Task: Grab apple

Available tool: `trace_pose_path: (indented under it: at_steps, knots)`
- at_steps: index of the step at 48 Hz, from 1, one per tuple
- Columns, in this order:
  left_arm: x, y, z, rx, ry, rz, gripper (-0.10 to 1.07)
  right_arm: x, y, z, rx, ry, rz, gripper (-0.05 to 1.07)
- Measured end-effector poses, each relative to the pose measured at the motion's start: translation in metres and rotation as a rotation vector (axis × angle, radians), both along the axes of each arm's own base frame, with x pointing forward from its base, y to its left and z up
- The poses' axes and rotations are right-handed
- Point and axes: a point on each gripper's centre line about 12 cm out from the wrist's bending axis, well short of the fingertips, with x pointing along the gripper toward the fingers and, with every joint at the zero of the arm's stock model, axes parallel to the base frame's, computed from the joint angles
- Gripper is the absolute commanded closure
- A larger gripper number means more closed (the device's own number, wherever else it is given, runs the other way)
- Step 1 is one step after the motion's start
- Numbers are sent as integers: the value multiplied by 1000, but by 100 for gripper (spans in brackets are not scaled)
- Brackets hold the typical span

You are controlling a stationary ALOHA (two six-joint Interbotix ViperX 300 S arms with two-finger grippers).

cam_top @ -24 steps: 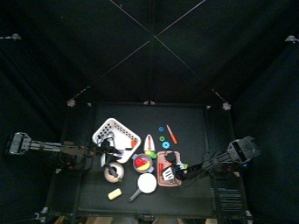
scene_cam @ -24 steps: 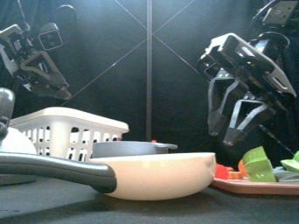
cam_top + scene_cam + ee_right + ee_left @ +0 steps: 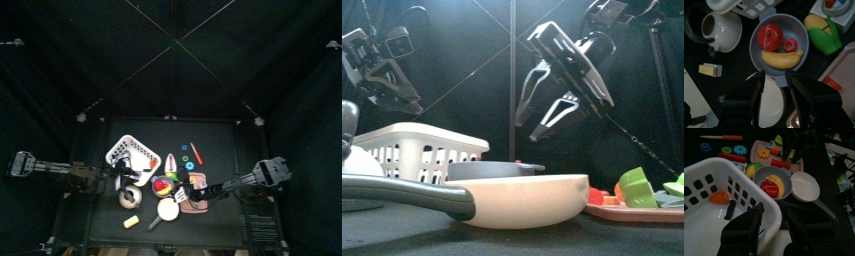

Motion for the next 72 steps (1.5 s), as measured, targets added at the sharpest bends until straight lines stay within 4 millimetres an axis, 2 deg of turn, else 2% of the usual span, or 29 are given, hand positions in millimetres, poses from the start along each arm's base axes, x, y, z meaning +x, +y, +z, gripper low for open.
trace_pose_path:
  at_steps: [18,34,52,61,72]
  knots:
    - [0,4,0,-1,-3,19,23,25,-10,-8,-36,-1,-7,9]
    - [-1,5,-1,-1,-1,22,23,41,-20,-20,-57,13,-21,9]
    - [-1,5,-1,-1,-1,23,23,45,-23,-9,-108,91,-25,9]
    - [-1,5,-1,-1,0,23,23,53,-17,-3,-115,161,45,9]
    - [-2,5,-2,-1,3,25,23,71,-14,-13,-118,247,118,9]
